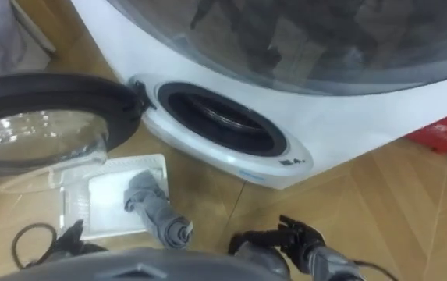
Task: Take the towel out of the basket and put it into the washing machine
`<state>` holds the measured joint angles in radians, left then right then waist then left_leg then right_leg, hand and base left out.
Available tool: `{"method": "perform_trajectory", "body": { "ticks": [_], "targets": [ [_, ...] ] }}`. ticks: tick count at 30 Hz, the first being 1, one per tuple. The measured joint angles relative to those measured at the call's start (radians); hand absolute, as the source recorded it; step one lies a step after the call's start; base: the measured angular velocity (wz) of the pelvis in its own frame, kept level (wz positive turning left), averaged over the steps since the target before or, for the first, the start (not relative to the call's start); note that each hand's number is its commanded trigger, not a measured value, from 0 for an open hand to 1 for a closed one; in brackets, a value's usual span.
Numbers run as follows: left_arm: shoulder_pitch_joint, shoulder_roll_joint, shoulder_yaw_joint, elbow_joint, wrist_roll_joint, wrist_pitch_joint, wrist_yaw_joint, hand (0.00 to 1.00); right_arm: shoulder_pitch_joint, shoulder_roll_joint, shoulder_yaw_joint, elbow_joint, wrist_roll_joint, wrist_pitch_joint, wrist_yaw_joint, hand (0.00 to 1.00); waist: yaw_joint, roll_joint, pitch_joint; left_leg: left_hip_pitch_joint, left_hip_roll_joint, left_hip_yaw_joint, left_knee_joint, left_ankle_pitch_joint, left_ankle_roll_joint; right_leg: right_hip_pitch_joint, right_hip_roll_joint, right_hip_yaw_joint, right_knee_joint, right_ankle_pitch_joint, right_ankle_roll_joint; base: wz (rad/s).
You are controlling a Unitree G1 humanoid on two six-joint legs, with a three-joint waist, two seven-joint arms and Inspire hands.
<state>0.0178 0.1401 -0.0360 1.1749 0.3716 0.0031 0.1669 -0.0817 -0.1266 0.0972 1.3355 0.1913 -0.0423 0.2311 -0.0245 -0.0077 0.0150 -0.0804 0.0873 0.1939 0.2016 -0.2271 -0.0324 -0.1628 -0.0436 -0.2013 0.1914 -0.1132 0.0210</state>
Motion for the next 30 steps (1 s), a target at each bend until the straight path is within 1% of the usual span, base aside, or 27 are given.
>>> {"method": "perform_trajectory", "body": {
  "ticks": [2, 3, 4, 5, 6, 7, 8, 9, 10, 11, 12, 14, 17, 19, 20, 21, 24, 25, 27, 28, 29, 30],
  "targets": [
    [-0.057, -0.013, -0.049, 0.027, 0.034, -0.009, -0.001, 0.00, -0.024, 0.000, 0.017, 0.005, -0.013, -0.001, -0.001, 0.00, -0.005, 0.012, 0.0058, -0.039, -0.006, -0.007, 0.003, 0.009, 0.006, -0.045, -0.009, -0.004, 0.023, 0.000, 0.000, 0.07],
    [-0.073, -0.019, -0.056, 0.037, 0.036, -0.013, -0.002, 0.00, -0.033, 0.000, 0.021, 0.008, -0.015, -0.001, -0.002, 0.00, -0.005, 0.014, 0.0070, -0.051, -0.007, -0.007, 0.003, 0.011, 0.007, -0.059, -0.012, -0.004, 0.033, 0.000, 0.000, 0.00],
    [-0.108, -0.027, -0.071, 0.050, 0.040, -0.020, -0.003, 0.00, -0.050, 0.001, 0.036, 0.013, -0.014, -0.004, -0.006, 0.00, -0.009, 0.013, 0.0084, -0.072, -0.010, -0.007, 0.007, 0.013, 0.009, -0.087, -0.017, -0.005, 0.044, 0.000, 0.000, 0.00],
    [-0.146, -0.034, -0.092, 0.059, 0.060, -0.027, -0.003, 0.00, -0.073, 0.004, 0.044, 0.022, -0.016, -0.005, -0.010, 0.00, -0.014, 0.011, 0.0137, -0.101, -0.013, -0.007, 0.026, 0.013, 0.010, -0.113, -0.021, -0.001, 0.056, 0.000, 0.000, 0.00],
    [-0.167, -0.039, -0.105, 0.070, 0.075, -0.040, -0.003, 0.00, -0.093, 0.005, 0.051, 0.028, -0.018, -0.011, -0.012, 0.00, -0.019, 0.008, 0.0186, -0.127, -0.015, -0.006, 0.042, 0.013, 0.010, -0.139, -0.026, 0.004, 0.071, 0.000, 0.000, 0.00],
    [-0.178, -0.041, -0.109, 0.075, 0.078, -0.048, -0.003, 0.00, -0.096, 0.005, 0.056, 0.028, -0.019, -0.014, -0.013, 0.00, -0.023, 0.007, 0.0195, -0.138, -0.015, -0.005, 0.046, 0.013, 0.010, -0.150, -0.026, 0.006, 0.074, 0.000, 0.000, -0.07],
    [-0.197, -0.044, -0.117, 0.082, 0.080, -0.058, -0.002, 0.00, -0.106, 0.006, 0.059, 0.027, -0.023, -0.027, -0.018, 0.00, -0.024, 0.003, 0.0230, -0.158, -0.015, -0.001, 0.057, 0.012, 0.010, -0.173, -0.028, 0.010, 0.085, 0.001, -0.001, -0.06],
    [-0.207, -0.045, -0.126, 0.083, 0.080, -0.059, -0.002, 0.00, -0.116, 0.007, 0.062, 0.027, -0.023, -0.029, -0.022, 0.00, -0.024, 0.002, 0.0245, -0.169, -0.015, -0.001, 0.062, 0.012, 0.010, -0.185, -0.029, 0.011, 0.089, 0.001, -0.002, -0.08],
    [-0.227, -0.050, -0.134, 0.085, 0.081, -0.062, -0.002, 0.00, -0.127, 0.007, 0.073, 0.028, -0.024, -0.030, -0.032, 0.00, -0.028, 0.000, 0.0298, -0.195, -0.015, 0.001, 0.074, 0.012, 0.010, -0.216, -0.031, 0.014, 0.104, 0.001, -0.003, -0.10],
    [-0.249, -0.053, -0.146, 0.099, 0.081, -0.069, -0.003, 0.00, -0.139, 0.007, 0.081, 0.028, -0.031, -0.030, -0.038, 0.00, -0.026, -0.003, 0.0331, -0.221, -0.015, 0.008, 0.076, 0.014, 0.013, -0.250, -0.032, 0.016, 0.117, 0.004, -0.006, -0.11],
    [-0.258, -0.055, -0.149, 0.103, 0.081, -0.073, -0.004, 0.00, -0.144, 0.007, 0.081, 0.027, -0.031, -0.030, -0.038, 0.00, -0.027, -0.004, 0.0345, -0.234, -0.015, 0.011, 0.079, 0.015, 0.014, -0.265, -0.033, 0.018, 0.122, 0.005, -0.008, -0.13],
    [-0.293, -0.060, -0.165, 0.104, 0.082, -0.076, -0.005, 0.00, -0.170, 0.009, 0.081, 0.025, -0.031, -0.030, -0.042, 0.00, -0.028, -0.003, 0.0467, -0.297, -0.013, 0.022, 0.111, 0.015, 0.015, -0.328, -0.035, 0.028, 0.142, 0.009, -0.015, -0.10],
    [-0.336, -0.068, -0.177, 0.108, 0.095, -0.075, -0.016, 0.00, -0.203, 0.010, 0.106, 0.025, -0.033, -0.028, -0.047, 0.00, -0.034, -0.002, 0.0532, -0.376, -0.011, 0.028, 0.147, 0.015, 0.015, -0.408, -0.038, 0.041, 0.172, 0.013, -0.022, -0.07],
    [-0.359, -0.067, -0.196, 0.111, 0.103, -0.075, -0.022, 0.00, -0.219, 0.011, 0.119, 0.022, -0.033, -0.030, -0.050, 0.00, -0.045, -0.001, 0.0543, -0.421, -0.011, 0.028, 0.165, 0.016, 0.017, -0.453, -0.042, 0.041, 0.192, 0.015, -0.024, 0.02],
    [-0.372, -0.062, -0.212, 0.110, 0.108, -0.076, -0.022, 0.00, -0.228, 0.010, 0.123, 0.014, -0.033, -0.031, -0.056, 0.00, -0.051, -0.002, 0.0580, -0.453, -0.011, 0.028, 0.183, 0.017, 0.018, -0.486, -0.044, 0.045, 0.204, 0.016, -0.026, 0.00],
    [-0.393, -0.057, -0.231, 0.106, 0.138, -0.078, -0.021, 0.00, -0.239, 0.007, 0.134, 0.005, -0.033, -0.031, -0.063, 0.00, -0.056, -0.002, 0.0614, -0.489, -0.009, 0.029, 0.203, 0.016, 0.019, -0.519, -0.044, 0.050, 0.213, 0.019, -0.031, 0.00],
    [-0.433, -0.046, -0.258, 0.107, 0.189, -0.077, -0.018, 0.00, -0.250, 0.001, 0.147, -0.021, -0.026, -0.033, -0.070, 0.00, -0.067, -0.001, 0.0701, -0.566, -0.004, 0.028, 0.250, 0.015, 0.020, -0.586, -0.048, 0.049, 0.240, 0.025, -0.037, 0.01],
    [-0.453, -0.040, -0.268, 0.107, 0.199, -0.078, -0.014, 0.00, -0.256, 0.001, 0.154, -0.030, -0.013, -0.034, -0.069, 0.00, -0.074, -0.001, 0.0746, -0.598, 0.000, 0.029, 0.267, 0.013, 0.024, -0.616, -0.049, 0.047, 0.254, 0.027, -0.040, 0.00],
    [-0.478, -0.032, -0.287, 0.105, 0.217, -0.079, -0.001, 0.00, -0.258, -0.002, 0.159, -0.055, 0.007, -0.037, -0.067, 0.00, -0.082, 0.000, 0.0780, -0.647, 0.007, 0.032, 0.298, 0.010, 0.028, -0.657, -0.049, 0.042, 0.268, 0.031, -0.046, 0.02],
    [-0.497, -0.028, -0.306, 0.102, 0.238, -0.079, 0.005, 0.00, -0.263, -0.004, 0.161, -0.056, 0.026, -0.046, -0.066, 0.00, -0.091, 0.002, 0.0814, -0.679, 0.009, 0.031, 0.316, 0.010, 0.028, -0.685, -0.055, 0.037, 0.283, 0.030, -0.049, 0.12],
    [-0.519, -0.020, -0.329, 0.102, 0.272, -0.080, 0.010, 0.00, -0.271, -0.004, 0.161, -0.057, 0.050, -0.050, -0.066, 0.00, -0.106, 0.003, 0.0821, -0.708, 0.008, 0.034, 0.332, 0.011, 0.030, -0.715, -0.062, 0.040, 0.305, 0.028, -0.051, 0.15],
    [-0.532, -0.015, -0.350, 0.102, 0.302, -0.080, 0.016, 0.00, -0.283, -0.004, 0.165, -0.062, 0.070, -0.054, -0.064, 0.00, -0.116, 0.003, 0.0824, -0.738, 0.010, 0.034, 0.353, 0.009, 0.035, -0.745, -0.062, 0.045, 0.323, 0.027, -0.052, 0.11]
  ]
}}
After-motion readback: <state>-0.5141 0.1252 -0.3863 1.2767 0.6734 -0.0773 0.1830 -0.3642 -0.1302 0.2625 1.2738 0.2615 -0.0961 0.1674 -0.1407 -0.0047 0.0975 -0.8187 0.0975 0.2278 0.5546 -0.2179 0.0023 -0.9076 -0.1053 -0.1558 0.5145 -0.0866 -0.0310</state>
